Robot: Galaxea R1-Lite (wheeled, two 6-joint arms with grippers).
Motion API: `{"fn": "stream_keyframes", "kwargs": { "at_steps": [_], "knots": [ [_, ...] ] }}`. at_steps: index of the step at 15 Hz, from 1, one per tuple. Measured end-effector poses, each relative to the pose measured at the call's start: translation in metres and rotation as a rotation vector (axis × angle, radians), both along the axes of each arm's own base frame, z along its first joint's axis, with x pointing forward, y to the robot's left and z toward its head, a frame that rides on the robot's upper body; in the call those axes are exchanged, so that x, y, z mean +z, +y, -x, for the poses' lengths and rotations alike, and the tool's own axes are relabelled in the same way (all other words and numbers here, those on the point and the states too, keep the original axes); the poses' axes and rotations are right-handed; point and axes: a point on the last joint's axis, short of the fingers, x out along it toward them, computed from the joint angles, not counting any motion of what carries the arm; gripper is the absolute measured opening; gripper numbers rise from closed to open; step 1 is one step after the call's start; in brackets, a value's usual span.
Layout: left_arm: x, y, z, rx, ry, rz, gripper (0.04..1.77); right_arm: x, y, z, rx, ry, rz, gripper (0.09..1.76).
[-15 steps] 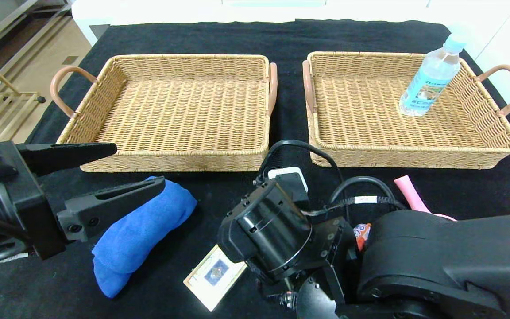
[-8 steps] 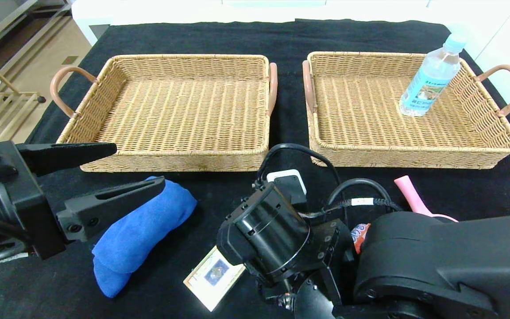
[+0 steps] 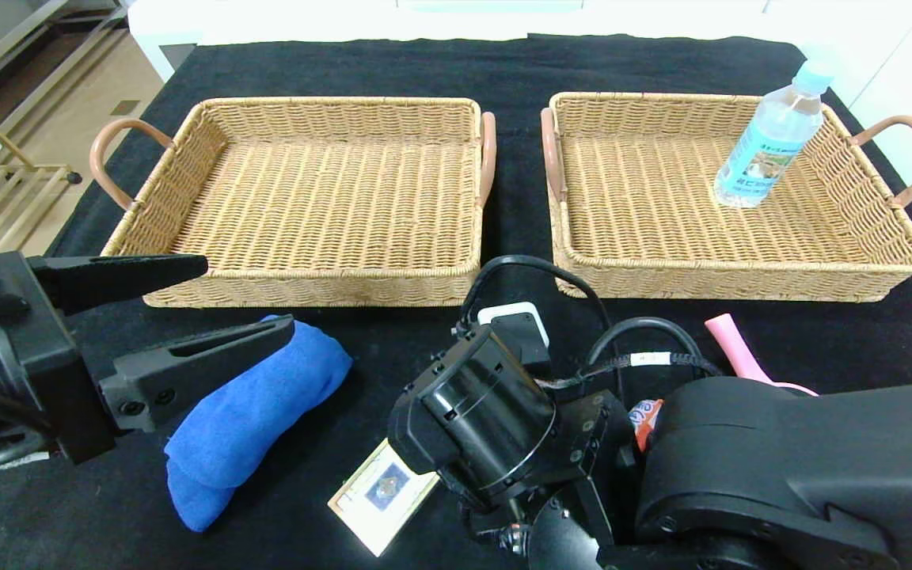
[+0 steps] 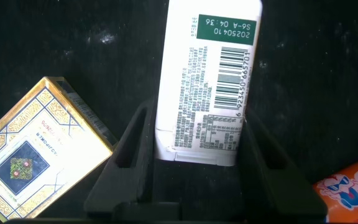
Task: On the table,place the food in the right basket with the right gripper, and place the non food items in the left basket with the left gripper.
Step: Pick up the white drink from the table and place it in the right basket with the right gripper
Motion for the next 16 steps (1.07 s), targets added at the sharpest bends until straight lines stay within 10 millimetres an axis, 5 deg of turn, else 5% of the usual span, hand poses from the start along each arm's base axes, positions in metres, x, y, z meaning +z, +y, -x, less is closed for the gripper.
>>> {"fn": "stream_keyframes", "kwargs": {
  "at_steps": [16],
  "knots": [
    [0.0, 0.0, 0.0, 0.0, -0.002, 0.0, 1.72, 0.019, -0.016, 0.015, 0.09, 0.05, -0.082, 0.82]
  ]
}}
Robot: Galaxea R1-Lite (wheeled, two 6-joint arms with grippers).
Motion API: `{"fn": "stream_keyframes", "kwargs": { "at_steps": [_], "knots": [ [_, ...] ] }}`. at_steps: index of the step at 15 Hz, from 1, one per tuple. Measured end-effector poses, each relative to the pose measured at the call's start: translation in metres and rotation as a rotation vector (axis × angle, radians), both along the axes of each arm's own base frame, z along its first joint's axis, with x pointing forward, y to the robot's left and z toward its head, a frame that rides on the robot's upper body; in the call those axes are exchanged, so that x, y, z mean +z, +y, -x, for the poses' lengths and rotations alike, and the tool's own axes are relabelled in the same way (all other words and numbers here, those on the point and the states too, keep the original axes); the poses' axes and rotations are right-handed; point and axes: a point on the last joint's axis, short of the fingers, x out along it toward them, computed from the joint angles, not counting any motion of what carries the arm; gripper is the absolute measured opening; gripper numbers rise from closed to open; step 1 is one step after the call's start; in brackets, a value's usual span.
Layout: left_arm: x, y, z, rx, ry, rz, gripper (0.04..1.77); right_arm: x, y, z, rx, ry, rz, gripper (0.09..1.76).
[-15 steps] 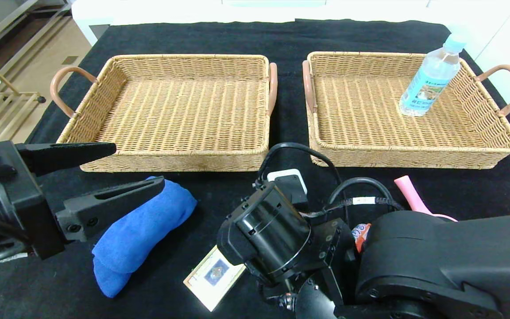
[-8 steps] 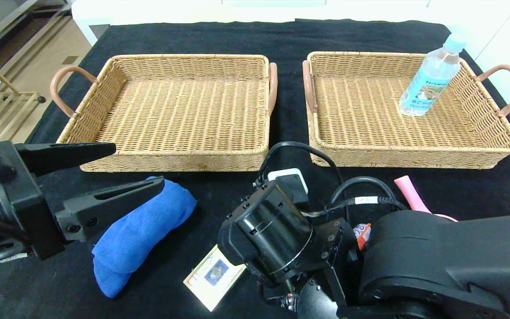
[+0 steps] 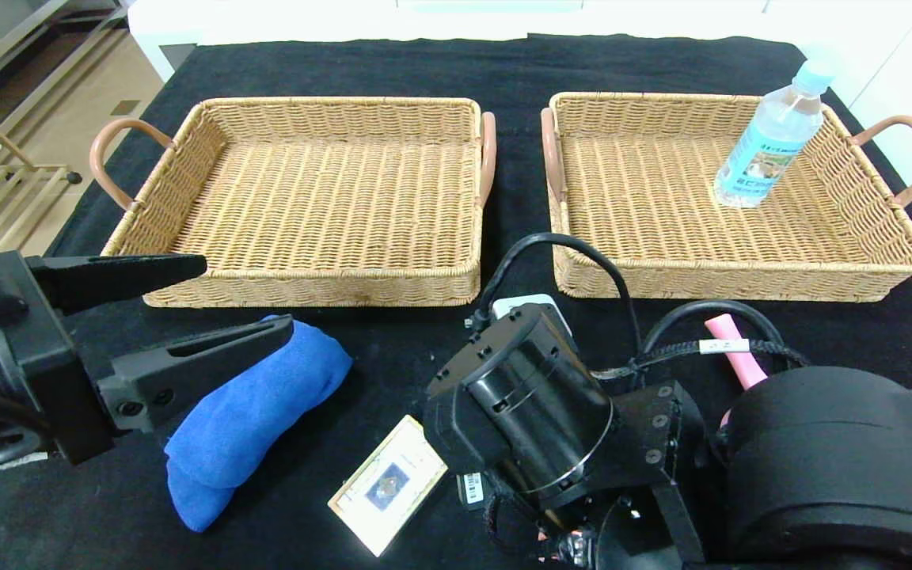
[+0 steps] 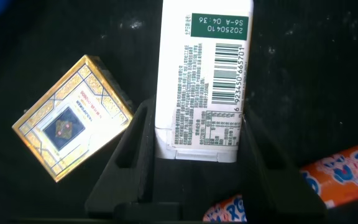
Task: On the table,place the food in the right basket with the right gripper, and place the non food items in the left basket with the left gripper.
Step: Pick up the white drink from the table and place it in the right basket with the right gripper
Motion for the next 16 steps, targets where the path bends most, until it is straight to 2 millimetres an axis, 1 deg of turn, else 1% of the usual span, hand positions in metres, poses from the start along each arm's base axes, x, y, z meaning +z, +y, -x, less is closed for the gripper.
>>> {"fn": "stream_keyframes", "kwargs": {
  "at_steps": [3, 8, 14, 16],
  "knots": [
    [0.0, 0.0, 0.0, 0.0, 0.001, 0.0, 1.72, 0.012, -0.01, 0.006, 0.025, 0.005, -0.038, 0.82],
    [0.0, 0.0, 0.0, 0.0, 0.001, 0.0, 1.72, 0.04, -0.028, 0.013, 0.042, -0.038, -0.092, 0.82],
    [0.0, 0.0, 0.0, 0.0, 0.001, -0.001, 1.72, 0.074, -0.059, 0.008, 0.018, -0.126, -0.117, 0.82],
    [0.0, 0.0, 0.0, 0.0, 0.001, 0.0, 1.72, 0.084, -0.071, 0.002, -0.005, -0.158, -0.116, 0.82]
  ]
}}
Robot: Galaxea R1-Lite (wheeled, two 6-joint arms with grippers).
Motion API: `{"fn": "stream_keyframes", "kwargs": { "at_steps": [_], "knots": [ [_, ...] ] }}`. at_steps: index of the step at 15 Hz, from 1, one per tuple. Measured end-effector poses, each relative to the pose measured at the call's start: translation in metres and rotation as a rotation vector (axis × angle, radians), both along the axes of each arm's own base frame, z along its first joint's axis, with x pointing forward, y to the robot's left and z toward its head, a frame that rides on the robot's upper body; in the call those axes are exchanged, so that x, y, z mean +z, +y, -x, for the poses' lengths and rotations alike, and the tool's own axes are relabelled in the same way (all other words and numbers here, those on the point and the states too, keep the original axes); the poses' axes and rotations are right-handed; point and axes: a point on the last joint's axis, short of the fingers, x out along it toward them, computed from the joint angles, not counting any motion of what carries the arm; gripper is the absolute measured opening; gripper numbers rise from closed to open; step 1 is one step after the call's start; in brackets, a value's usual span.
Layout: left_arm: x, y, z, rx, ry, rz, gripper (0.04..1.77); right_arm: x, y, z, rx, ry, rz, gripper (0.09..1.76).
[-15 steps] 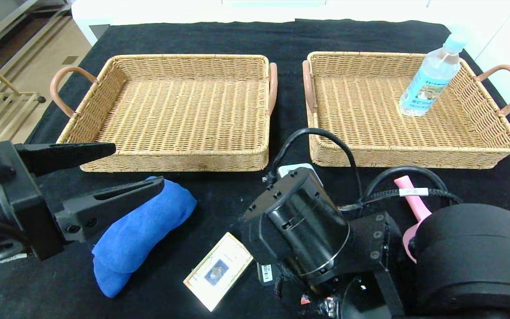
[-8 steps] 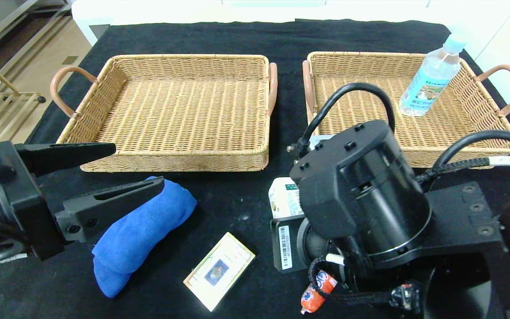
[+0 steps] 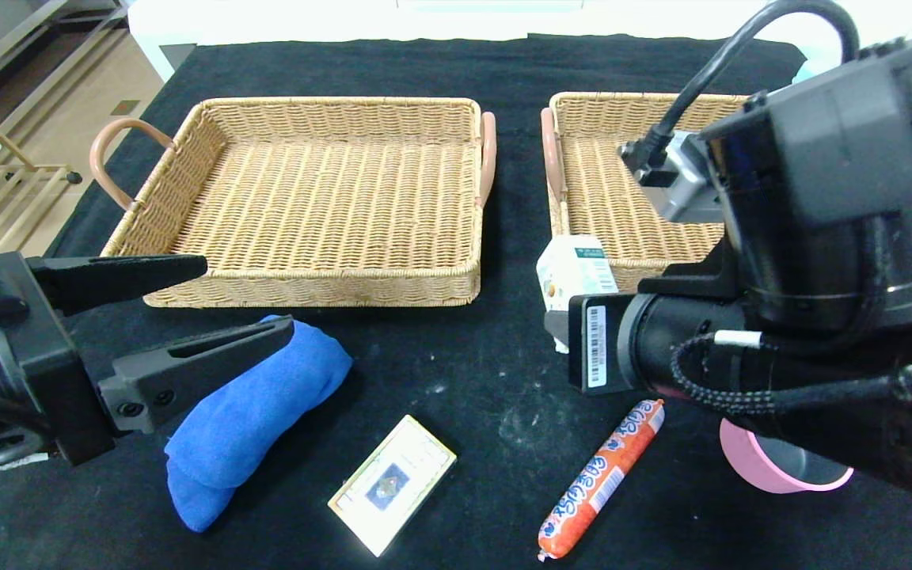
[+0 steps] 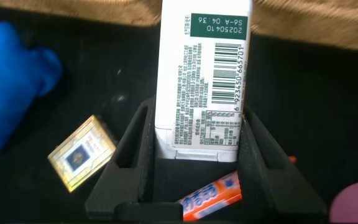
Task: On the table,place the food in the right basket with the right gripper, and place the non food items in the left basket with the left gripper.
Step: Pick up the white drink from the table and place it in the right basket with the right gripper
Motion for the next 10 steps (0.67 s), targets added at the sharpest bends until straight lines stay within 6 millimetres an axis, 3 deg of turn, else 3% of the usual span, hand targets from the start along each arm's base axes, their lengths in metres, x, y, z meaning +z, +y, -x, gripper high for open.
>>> {"fn": "stream_keyframes", "kwargs": {
  "at_steps": [10],
  "knots": [
    [0.0, 0.0, -0.001, 0.0, 0.002, -0.001, 1.72, 0.046, -0.061, -0.057, -0.166, -0.125, -0.034, 0.82]
  ]
}}
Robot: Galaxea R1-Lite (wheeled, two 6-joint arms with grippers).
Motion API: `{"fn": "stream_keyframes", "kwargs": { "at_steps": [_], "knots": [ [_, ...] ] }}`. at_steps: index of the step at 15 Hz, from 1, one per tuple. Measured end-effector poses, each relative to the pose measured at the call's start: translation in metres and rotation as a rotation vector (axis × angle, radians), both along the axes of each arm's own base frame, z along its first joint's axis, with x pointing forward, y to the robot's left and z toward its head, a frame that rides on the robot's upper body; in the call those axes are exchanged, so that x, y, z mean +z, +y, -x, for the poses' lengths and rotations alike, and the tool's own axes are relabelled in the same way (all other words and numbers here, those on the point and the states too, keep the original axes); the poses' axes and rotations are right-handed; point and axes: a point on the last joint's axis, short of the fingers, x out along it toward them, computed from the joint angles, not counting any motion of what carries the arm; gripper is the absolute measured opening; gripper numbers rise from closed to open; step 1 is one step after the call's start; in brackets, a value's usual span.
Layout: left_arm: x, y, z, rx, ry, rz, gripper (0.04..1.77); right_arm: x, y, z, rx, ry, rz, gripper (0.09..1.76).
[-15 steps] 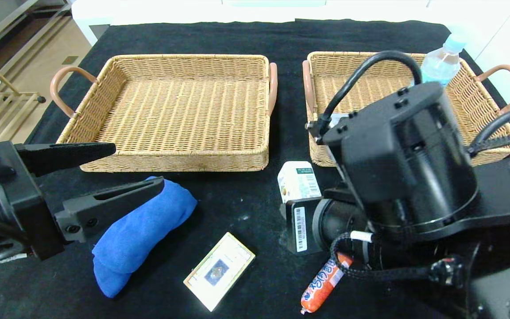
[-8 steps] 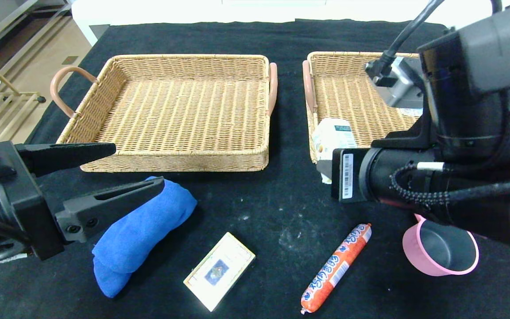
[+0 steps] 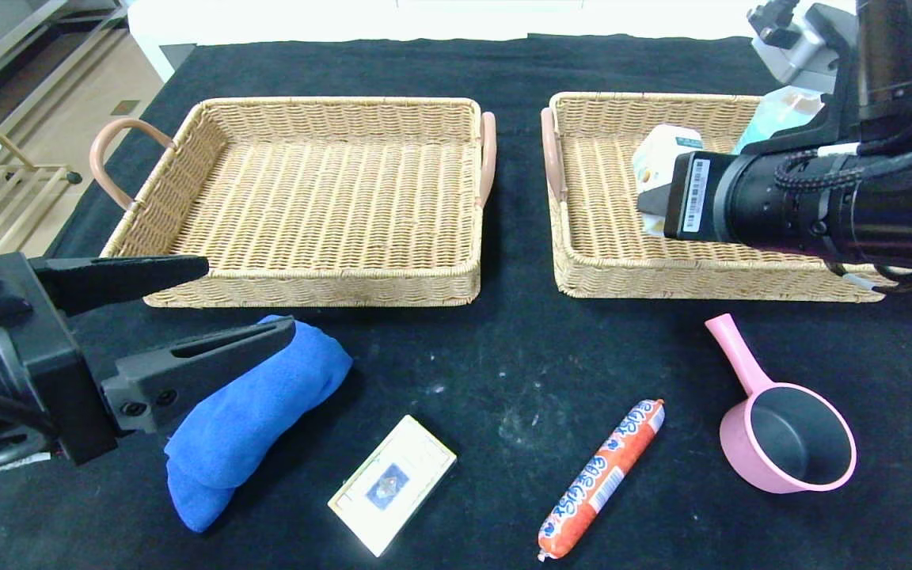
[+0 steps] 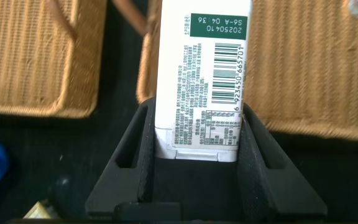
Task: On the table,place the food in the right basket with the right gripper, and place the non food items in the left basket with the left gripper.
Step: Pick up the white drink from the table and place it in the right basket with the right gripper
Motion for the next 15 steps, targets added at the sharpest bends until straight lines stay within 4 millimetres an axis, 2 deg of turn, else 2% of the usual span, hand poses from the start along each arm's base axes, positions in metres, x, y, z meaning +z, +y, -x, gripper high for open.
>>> {"fn": "stream_keyframes", "kwargs": {
  "at_steps": [7, 15],
  "knots": [
    [0.0, 0.0, 0.0, 0.0, 0.001, 0.0, 1.72, 0.015, -0.028, -0.048, -0.082, -0.05, -0.016, 0.82],
    [0.001, 0.001, 0.002, -0.002, -0.004, 0.003, 1.72, 0.004, -0.031, -0.105, -0.158, -0.054, -0.009, 0.82]
  ]
}}
